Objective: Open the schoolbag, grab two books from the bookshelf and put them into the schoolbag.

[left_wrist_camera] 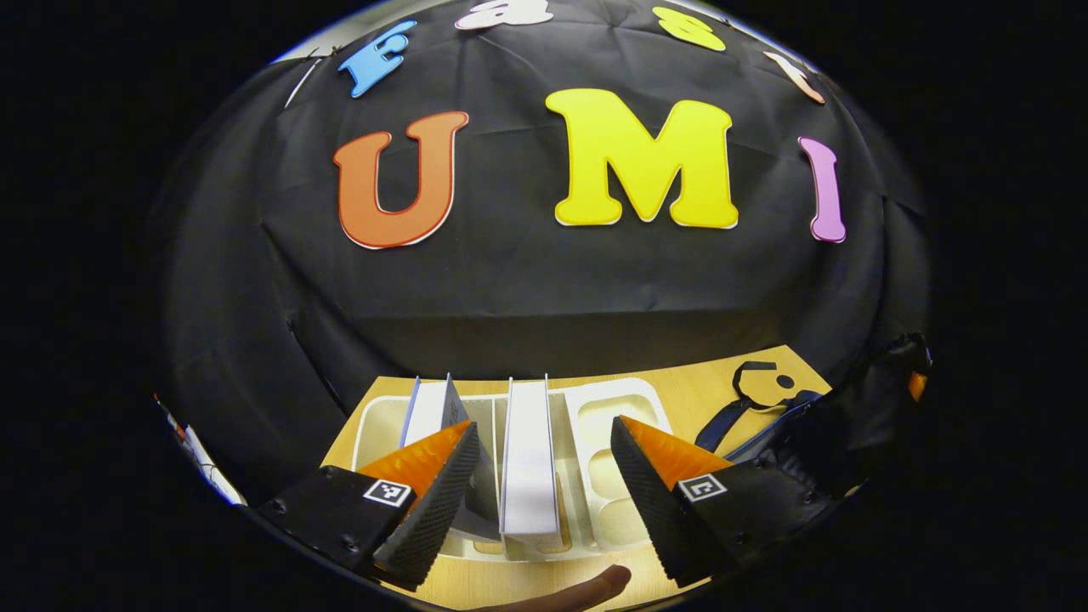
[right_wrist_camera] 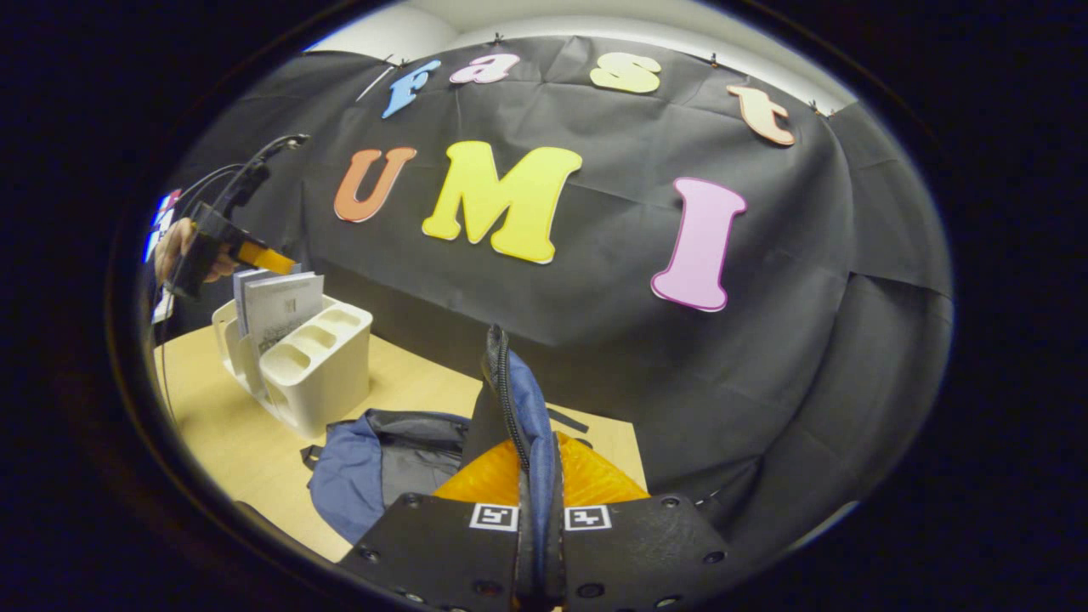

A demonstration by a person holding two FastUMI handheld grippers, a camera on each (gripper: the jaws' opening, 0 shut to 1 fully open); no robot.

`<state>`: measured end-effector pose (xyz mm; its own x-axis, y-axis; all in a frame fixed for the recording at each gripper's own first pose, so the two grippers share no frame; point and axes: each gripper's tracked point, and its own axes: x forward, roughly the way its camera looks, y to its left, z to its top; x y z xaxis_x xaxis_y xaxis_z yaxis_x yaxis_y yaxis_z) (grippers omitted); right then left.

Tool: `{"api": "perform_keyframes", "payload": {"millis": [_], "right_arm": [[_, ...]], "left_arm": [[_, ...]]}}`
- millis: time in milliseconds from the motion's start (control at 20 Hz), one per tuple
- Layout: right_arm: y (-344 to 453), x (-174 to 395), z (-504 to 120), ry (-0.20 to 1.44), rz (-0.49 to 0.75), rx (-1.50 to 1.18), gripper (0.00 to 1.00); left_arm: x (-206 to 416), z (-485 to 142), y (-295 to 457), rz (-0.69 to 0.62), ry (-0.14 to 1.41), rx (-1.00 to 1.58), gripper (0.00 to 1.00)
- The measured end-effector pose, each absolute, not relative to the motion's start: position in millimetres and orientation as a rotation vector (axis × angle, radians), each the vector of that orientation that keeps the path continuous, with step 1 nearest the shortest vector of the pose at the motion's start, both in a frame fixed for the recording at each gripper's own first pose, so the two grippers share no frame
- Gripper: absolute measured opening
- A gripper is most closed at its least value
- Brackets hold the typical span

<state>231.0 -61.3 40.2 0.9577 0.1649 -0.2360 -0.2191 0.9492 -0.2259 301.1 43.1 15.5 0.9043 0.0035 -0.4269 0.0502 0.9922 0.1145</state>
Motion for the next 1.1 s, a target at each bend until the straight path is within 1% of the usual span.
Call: {"api": "perform_keyframes", "payload": {"millis": [50,150,300,400,550,600,650,700,750,800,900,950,1000,1100], "right_arm": [[-62.3,229.2,40.5,0.215,0.199,-0.254,0.05],[-60.7,225.8,38.9,0.215,0.216,-0.247,0.05],[-58.7,220.8,34.5,0.221,0.246,-0.236,0.05],[-60.4,219.2,34.4,0.218,0.25,-0.228,0.05],[-63.1,219.0,32.1,0.218,0.252,-0.208,0.05],[-63.4,217.5,30.7,0.217,0.254,-0.201,0.05],[-63.8,217.8,30.4,0.215,0.254,-0.195,0.05],[-65.3,217.7,29.1,0.215,0.253,-0.187,0.06],[-65.9,217.5,28.7,0.214,0.255,-0.18,0.05],[-66.6,217.1,27.0,0.215,0.253,-0.177,0.05],[-69.6,217.3,25.3,0.214,0.249,-0.172,0.05],[-70.8,217.2,24.5,0.215,0.246,-0.169,0.05],[-71.8,218.2,23.2,0.214,0.243,-0.17,0.09],[-70.9,218.1,21.6,0.212,0.242,-0.166,0.09]], "left_arm": [[308.7,12.7,47.3,-0.006,0.476,0.136,0.98],[318.1,3.9,53.7,0.013,0.542,0.17,0.95],[326.1,-16.3,48.1,-0.012,0.681,0.127,0.94],[331.3,-31.9,57.8,0.01,0.77,0.19,0.92],[331.5,-53.4,49.0,-0.016,0.886,0.184,0.81],[327.7,-58.7,45.8,-0.018,0.921,0.172,0.71],[330.8,-61.9,43.6,-0.028,0.933,0.171,0.67],[330.6,-66.6,43.5,-0.032,0.951,0.166,0.55],[327.4,-69.4,47.3,-0.006,0.976,0.171,0.56],[326.0,-69.4,49.4,0.006,0.976,0.168,0.5],[316.7,-69.8,50.7,0.018,0.993,0.152,0.48],[311.8,-67.2,51.4,0.023,0.99,0.144,0.47],[305.8,-63.7,55.8,0.035,0.98,0.139,0.47],[293.8,-53.3,61.6,0.057,0.945,0.153,0.47]]}}
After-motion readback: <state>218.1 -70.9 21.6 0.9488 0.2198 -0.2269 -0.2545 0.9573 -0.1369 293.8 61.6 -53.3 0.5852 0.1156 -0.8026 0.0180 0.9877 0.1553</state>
